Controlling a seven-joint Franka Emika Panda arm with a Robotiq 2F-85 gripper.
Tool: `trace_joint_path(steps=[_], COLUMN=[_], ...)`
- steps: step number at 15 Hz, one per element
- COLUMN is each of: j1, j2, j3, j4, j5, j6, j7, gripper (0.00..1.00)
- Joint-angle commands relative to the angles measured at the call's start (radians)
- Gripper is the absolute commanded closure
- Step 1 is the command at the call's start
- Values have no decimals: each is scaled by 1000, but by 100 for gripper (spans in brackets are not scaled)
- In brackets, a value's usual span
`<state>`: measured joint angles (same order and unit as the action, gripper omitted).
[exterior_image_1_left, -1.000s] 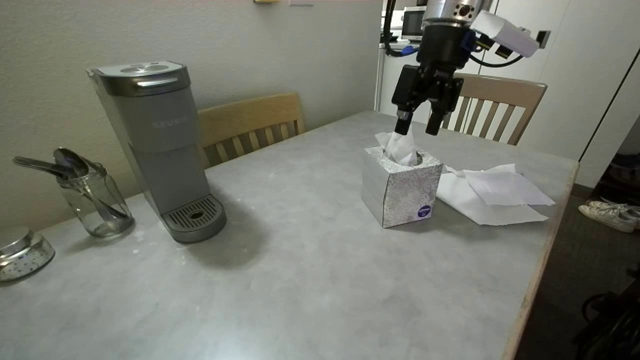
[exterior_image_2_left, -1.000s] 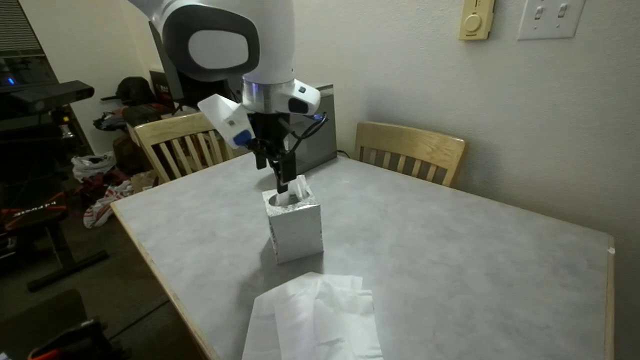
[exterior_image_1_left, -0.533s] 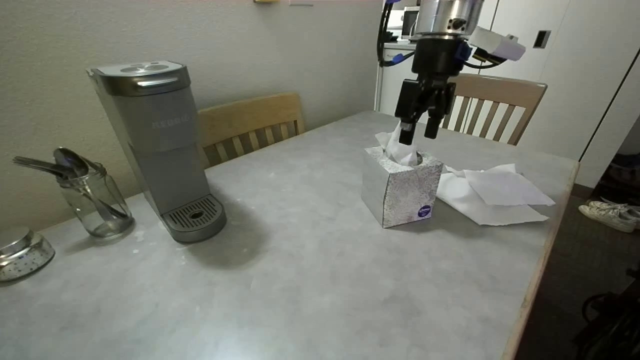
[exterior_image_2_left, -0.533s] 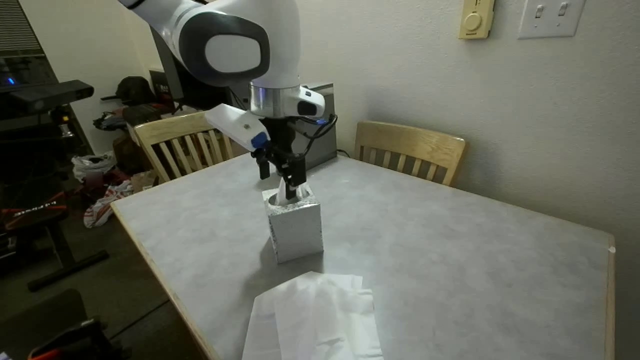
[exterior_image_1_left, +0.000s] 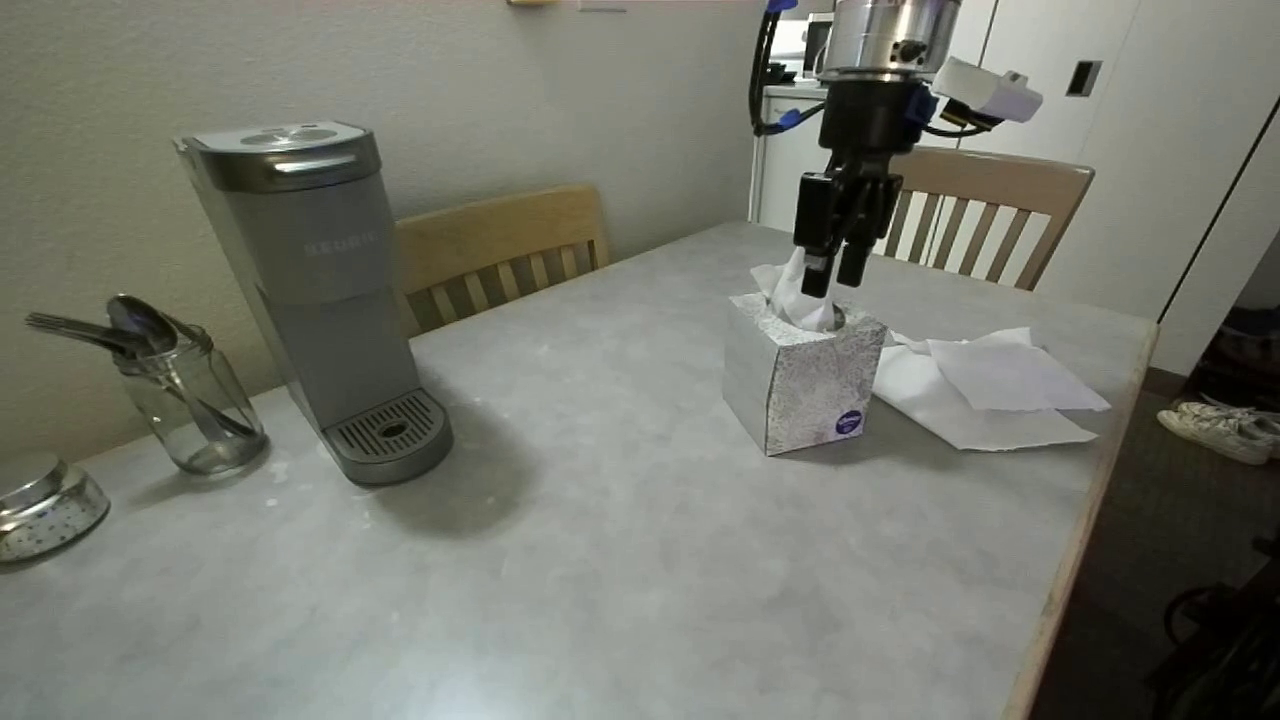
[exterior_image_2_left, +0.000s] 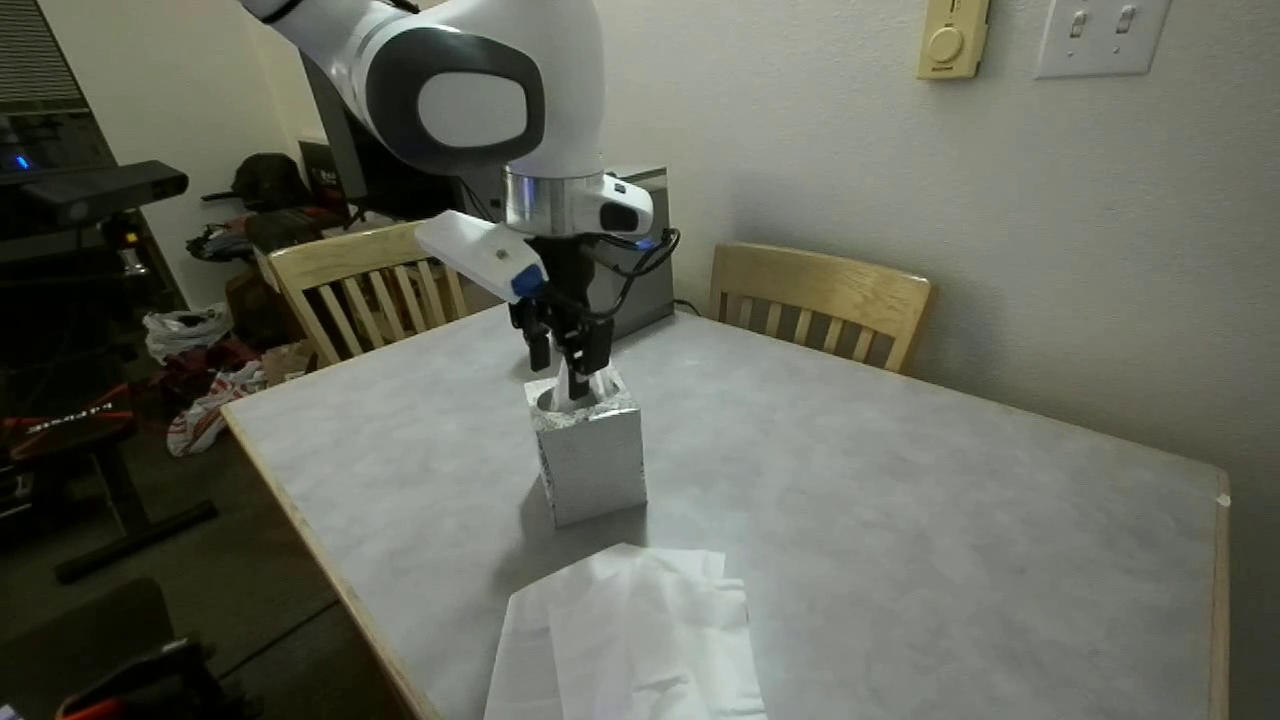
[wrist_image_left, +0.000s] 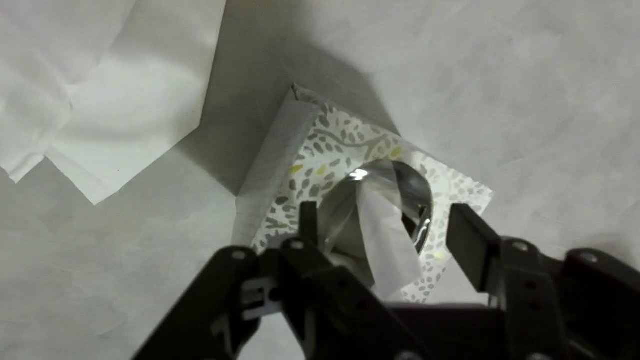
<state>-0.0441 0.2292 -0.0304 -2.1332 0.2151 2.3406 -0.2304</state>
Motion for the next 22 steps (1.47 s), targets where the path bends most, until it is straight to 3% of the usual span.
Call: trace_joint_path(steps=[1, 7, 15, 22], j1=[-23, -18, -6, -2], j2=[14, -2, -70, -119], j3=[14, 7, 3, -1], j4=[17, 8, 33, 113], j5=[11, 1, -18, -60], j6=[-24, -33, -128, -125], j7=[-20, 46, 125, 138], gripper=[60, 99, 100, 100])
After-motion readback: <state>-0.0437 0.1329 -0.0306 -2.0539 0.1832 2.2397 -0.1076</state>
